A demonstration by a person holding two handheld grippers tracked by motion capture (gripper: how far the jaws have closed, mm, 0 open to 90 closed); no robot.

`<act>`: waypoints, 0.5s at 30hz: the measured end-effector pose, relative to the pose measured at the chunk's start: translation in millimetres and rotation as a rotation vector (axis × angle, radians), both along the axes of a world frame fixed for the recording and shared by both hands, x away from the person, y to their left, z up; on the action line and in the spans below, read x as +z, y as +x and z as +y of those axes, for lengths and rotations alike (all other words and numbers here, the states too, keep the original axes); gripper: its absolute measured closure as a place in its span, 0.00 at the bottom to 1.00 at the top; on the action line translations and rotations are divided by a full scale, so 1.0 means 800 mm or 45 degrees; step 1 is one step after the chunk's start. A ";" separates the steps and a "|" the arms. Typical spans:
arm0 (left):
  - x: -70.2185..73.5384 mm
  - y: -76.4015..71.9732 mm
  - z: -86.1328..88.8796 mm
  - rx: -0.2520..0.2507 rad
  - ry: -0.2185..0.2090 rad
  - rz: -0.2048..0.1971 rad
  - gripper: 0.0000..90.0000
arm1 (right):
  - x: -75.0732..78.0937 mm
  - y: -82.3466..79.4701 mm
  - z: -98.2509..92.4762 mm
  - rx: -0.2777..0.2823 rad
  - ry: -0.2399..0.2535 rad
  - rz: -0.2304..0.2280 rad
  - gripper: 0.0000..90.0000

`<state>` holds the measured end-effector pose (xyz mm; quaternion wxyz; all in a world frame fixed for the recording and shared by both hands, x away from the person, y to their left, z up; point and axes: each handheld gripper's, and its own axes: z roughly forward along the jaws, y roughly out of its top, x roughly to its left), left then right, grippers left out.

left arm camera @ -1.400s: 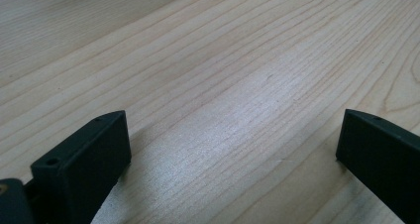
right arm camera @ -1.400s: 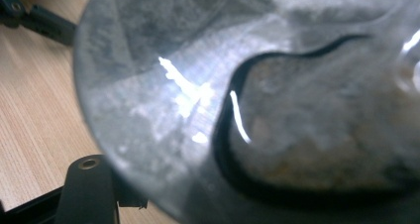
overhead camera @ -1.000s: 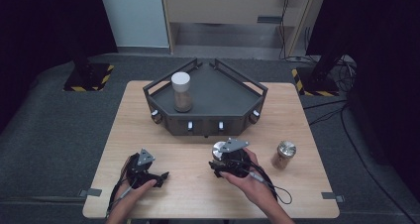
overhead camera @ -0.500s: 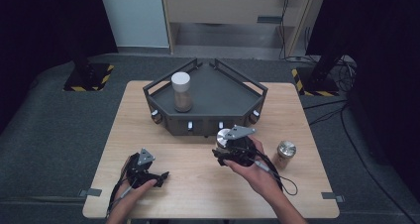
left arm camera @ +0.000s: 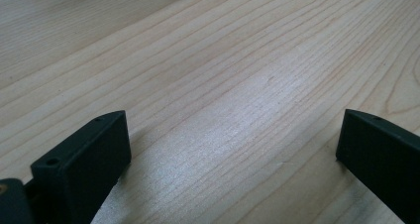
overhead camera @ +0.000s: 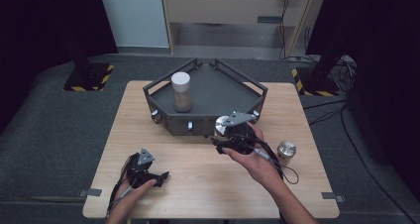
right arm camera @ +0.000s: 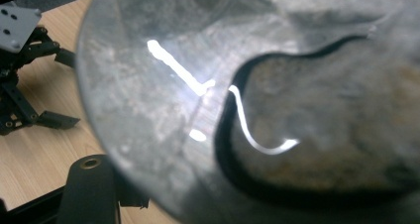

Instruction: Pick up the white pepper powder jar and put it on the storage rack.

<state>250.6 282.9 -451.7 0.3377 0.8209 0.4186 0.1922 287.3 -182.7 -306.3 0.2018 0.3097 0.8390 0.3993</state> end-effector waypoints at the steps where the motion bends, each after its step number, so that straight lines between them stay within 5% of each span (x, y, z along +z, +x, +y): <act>1: 0.000 0.000 0.000 0.000 0.000 0.000 0.00 | 0.001 0.002 0.000 -0.003 0.006 0.003 0.34; 15: 0.000 0.000 0.000 0.000 0.000 0.000 0.00 | 0.009 0.019 0.014 -0.027 0.002 0.013 0.34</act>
